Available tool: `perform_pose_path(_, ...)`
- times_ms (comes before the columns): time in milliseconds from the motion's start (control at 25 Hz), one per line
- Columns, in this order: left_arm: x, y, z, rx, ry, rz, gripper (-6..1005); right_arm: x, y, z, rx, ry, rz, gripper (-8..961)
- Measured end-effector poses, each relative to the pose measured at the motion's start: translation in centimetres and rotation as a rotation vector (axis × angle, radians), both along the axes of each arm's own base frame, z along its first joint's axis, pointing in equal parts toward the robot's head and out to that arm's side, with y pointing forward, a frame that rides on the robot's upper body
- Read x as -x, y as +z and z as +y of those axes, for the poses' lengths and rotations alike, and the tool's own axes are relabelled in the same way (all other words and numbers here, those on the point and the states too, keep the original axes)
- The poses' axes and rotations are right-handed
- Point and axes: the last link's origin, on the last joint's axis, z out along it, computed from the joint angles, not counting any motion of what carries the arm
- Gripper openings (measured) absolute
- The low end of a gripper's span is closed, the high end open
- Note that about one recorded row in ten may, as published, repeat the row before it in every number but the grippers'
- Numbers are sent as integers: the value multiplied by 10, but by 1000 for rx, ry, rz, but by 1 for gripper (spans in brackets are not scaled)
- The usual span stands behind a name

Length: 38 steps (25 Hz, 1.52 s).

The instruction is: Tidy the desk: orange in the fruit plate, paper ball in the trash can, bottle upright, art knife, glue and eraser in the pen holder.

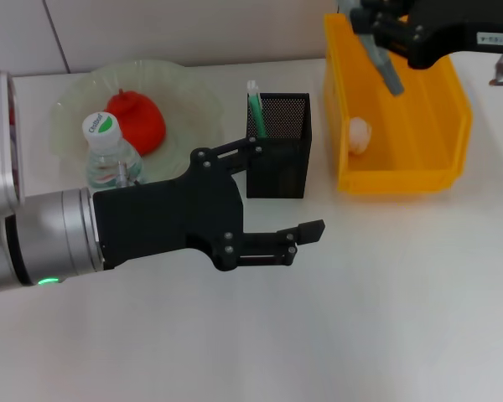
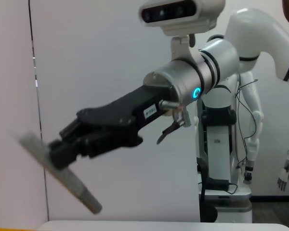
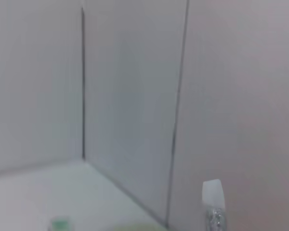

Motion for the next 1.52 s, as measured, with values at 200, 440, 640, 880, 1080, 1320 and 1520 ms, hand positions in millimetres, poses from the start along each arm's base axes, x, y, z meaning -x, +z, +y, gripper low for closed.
perform_pose_path(200, 4, 0, 0, -6, 7, 3, 863, -25, 11, -9, -53, 140, 218, 116)
perform_pose_path(440, 5, 1, 0, -9, 5, 6, 863, -69, 15, -7, -77, 131, 416, 115)
perform_pose_path(640, 6, 1, 0, -5, 2, 9, 862, -91, 1, 7, -32, 69, 434, 114)
perform_pose_path(880, 17, 3, 0, -9, 25, 13, 862, -87, -16, 25, 7, 49, 402, 110)
perform_pose_path(1080, 25, 7, -2, -14, 34, 0, 863, -73, -30, 46, 19, 31, 370, 110)
perform_pose_path(1320, 32, 11, -4, -16, 50, -12, 863, -60, -51, 70, 16, 15, 342, 109)
perform_pose_path(1520, 36, 13, -4, -23, 64, -15, 863, -49, -70, 85, 8, 16, 310, 109)
